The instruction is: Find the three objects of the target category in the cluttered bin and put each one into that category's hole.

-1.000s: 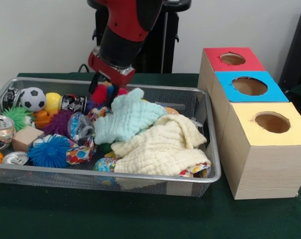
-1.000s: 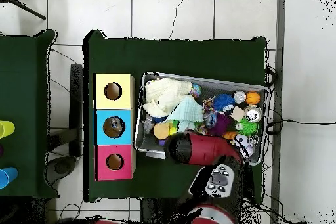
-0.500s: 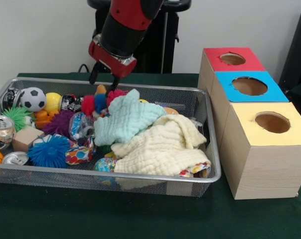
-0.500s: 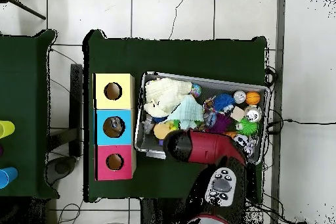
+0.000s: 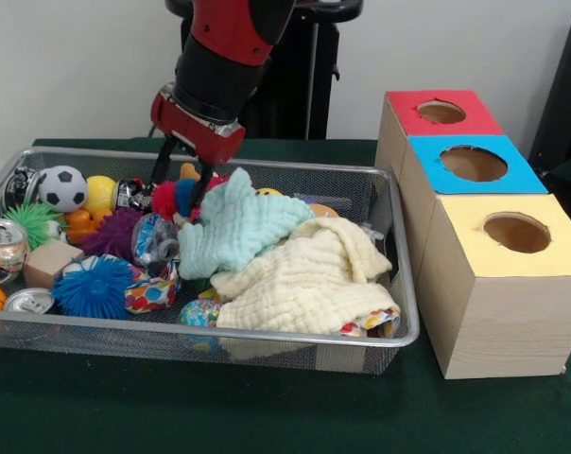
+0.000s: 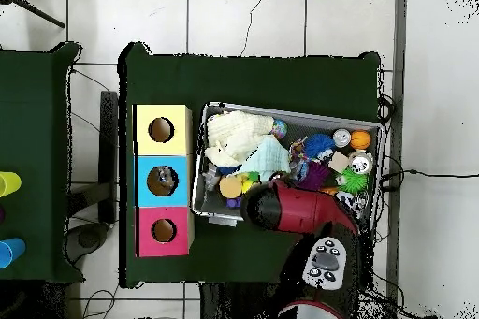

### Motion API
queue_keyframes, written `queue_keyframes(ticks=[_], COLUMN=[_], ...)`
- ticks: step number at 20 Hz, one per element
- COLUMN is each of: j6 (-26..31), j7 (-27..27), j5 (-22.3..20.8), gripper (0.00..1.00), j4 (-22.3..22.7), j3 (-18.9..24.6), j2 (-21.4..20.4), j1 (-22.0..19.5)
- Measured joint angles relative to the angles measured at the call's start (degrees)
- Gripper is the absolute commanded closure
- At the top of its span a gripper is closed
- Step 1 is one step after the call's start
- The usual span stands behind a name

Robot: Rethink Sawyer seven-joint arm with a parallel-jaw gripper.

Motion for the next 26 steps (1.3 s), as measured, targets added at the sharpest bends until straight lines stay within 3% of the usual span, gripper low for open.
queue_keyframes(ticks=[6,14,26], j6=[-5.1,-7.9,-13.0], j7=[0.0,0.0,0.0], j5=[0.1,0.5,0.9], gripper=[0.0,0.0,0.0], j4=[0.1,0.2,0.0], j3=[0.9,0.5,-2.0], j2=[-0.4,-0.3,3.2], j1=[-0.2,0.6,2.2])
